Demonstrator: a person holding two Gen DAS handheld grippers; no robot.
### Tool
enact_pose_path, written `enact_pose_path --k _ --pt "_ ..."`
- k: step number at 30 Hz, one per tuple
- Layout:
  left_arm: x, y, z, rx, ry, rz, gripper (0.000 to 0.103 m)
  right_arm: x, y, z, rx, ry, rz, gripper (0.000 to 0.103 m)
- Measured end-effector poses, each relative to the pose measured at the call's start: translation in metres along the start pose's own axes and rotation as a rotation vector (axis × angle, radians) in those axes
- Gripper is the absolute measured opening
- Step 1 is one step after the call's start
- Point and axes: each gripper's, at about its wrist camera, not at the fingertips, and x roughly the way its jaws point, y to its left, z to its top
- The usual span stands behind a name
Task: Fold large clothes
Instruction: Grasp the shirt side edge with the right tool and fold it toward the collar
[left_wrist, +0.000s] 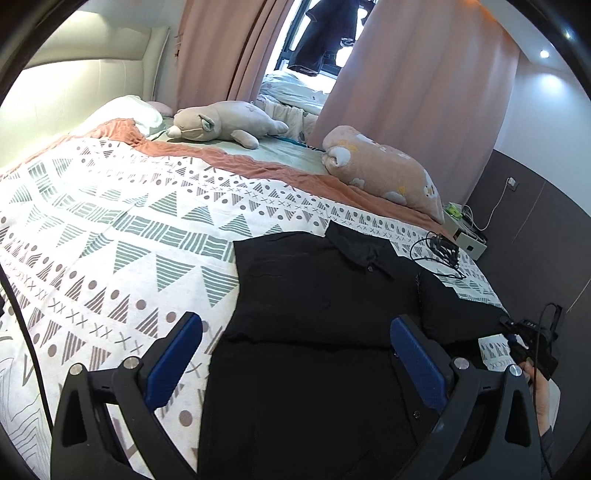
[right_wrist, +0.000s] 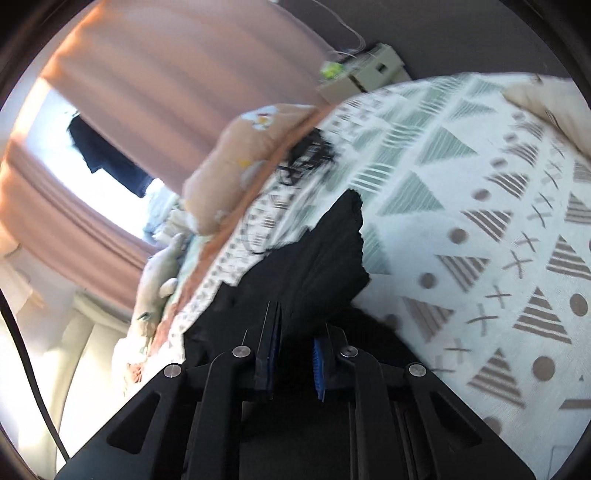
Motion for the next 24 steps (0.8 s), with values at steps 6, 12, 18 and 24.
enact_pose_path --k 6,12,18,24 --pt "-0.012 0.024 0.001 -0.045 0.017 -0.021 0.103 -0.019 0.042 -0.022 -0.072 -0.01 0.067 0.012" --pt "-0.025 0.051 0.001 -0.097 0.015 -0.007 0.103 -0.016 0.084 -0.049 -0.154 0.009 0.109 0.012" --pt "-0.038 0.084 0.002 -0.183 -0.003 -0.024 0.103 -0.006 0.13 -0.079 -0.277 0.043 0.145 0.012" --pt "-0.036 0.11 0.001 -0.249 0.003 -0.041 0.103 0.017 0.15 -0.1 -0.334 0.086 0.174 0.012"
